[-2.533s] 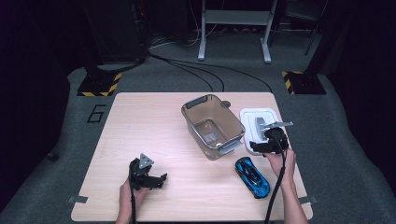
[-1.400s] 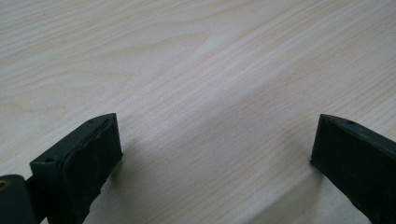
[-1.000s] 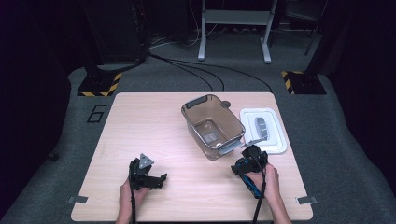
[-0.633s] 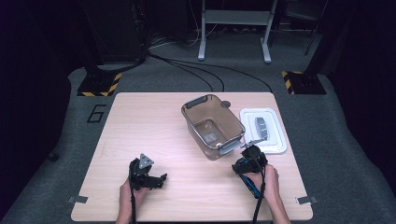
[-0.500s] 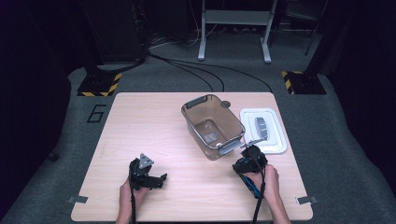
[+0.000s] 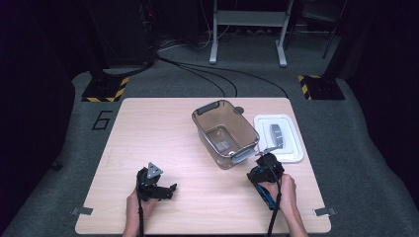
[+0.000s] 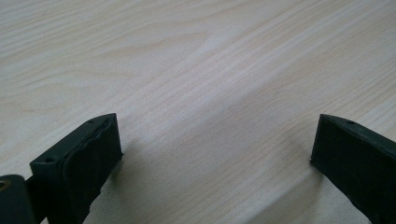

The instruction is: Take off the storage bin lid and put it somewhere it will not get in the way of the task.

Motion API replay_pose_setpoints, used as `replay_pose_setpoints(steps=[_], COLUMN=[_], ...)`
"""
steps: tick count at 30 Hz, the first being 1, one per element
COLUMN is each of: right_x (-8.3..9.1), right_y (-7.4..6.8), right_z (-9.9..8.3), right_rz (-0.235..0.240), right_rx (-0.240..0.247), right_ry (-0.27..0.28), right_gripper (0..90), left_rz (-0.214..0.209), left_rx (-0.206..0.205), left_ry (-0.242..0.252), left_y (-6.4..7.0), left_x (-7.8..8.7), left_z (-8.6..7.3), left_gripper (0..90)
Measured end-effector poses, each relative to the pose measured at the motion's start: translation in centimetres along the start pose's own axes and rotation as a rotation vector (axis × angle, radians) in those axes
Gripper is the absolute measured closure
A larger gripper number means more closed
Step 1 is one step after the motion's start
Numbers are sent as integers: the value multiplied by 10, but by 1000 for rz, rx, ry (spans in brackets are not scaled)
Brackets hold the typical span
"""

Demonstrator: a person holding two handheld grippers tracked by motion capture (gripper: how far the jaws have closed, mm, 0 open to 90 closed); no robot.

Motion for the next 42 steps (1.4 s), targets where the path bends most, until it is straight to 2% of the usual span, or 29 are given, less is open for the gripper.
replay_pose_setpoints(steps=[15, 20, 24, 29, 36, 42], right_x=[28, 47, 60, 74, 82, 86], right_y=[8, 15, 17, 21, 25, 33], right_z=[4, 7, 8, 12, 19, 29], right_rz=[-44, -75, -86, -105, -116, -133], right_rx=[-1, -5, -22, -19, -15, -19], right_ry=[66, 106, 132, 162, 172, 178], right_gripper=[240, 240, 241, 241, 241, 241], left_rz=[0, 0, 0, 2, 2, -1], left_rx=[0, 0, -6, -5, -4, -7], left_ry=[0, 0, -7, 0, 0, -7], left_y=[0, 0, 0, 0, 0, 0], left_x=[0, 0, 1, 0, 0, 1], left_z=[0, 0, 0, 0, 0, 0], left_gripper=[15, 16, 15, 15, 15, 15])
Point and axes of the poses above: each handheld gripper's, and its own axes: x roughly backward along the jaws, z roughly out of its top, y roughly to its right, the point moved 8 cm from there along -x, roughly forward along the jaws, and after that the axes turned 13 degrees about x, right-handed, at the moved point
